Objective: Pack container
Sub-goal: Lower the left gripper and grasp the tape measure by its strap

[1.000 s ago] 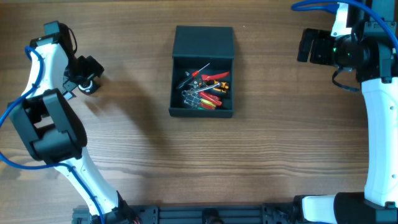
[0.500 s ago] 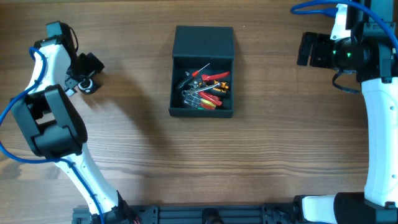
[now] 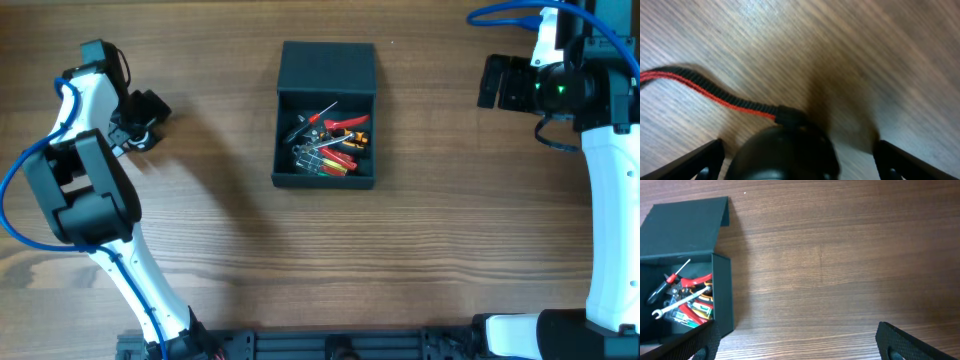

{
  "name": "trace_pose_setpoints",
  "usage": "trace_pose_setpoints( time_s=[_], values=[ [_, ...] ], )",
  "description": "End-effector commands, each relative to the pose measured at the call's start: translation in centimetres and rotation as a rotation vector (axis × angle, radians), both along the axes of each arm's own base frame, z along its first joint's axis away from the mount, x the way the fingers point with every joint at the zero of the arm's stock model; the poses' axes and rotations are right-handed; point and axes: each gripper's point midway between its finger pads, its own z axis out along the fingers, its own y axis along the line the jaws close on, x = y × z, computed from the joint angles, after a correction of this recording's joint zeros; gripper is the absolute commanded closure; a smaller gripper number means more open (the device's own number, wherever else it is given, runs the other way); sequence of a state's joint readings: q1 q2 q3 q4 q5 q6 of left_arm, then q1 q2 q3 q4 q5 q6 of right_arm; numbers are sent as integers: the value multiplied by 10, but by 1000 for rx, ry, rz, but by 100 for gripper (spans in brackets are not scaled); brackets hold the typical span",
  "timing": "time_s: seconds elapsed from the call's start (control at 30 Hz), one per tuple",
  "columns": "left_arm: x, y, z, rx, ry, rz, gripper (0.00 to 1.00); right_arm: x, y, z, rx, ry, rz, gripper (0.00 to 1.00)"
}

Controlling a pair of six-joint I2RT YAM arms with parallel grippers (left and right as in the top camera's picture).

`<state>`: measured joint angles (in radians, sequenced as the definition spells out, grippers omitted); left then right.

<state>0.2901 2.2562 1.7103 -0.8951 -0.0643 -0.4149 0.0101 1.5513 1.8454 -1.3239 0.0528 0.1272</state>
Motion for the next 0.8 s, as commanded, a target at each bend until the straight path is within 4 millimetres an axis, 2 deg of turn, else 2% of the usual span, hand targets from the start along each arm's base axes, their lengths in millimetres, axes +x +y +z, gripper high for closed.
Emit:
trace_pose_setpoints(
  time_s=[0.0,0.37,0.43,0.5,0.77],
  values=[
    [-4,7,-8,9,22,24,0,0,0,-3,10,9,-3,0],
    [-9,3,-9,-9,41,23,0,-3,0,-4,8,20,-2,0],
    [-11,1,-9,-22,50,22,5,-2,0,-4,8,19,-2,0],
    [-15,-3,-10,-37,65,19,14,-2,0,-4,8,19,-1,0],
    [-17,-4,-10,-39,73,19,25,-5,0,-5,8,30,-2,0]
  ],
)
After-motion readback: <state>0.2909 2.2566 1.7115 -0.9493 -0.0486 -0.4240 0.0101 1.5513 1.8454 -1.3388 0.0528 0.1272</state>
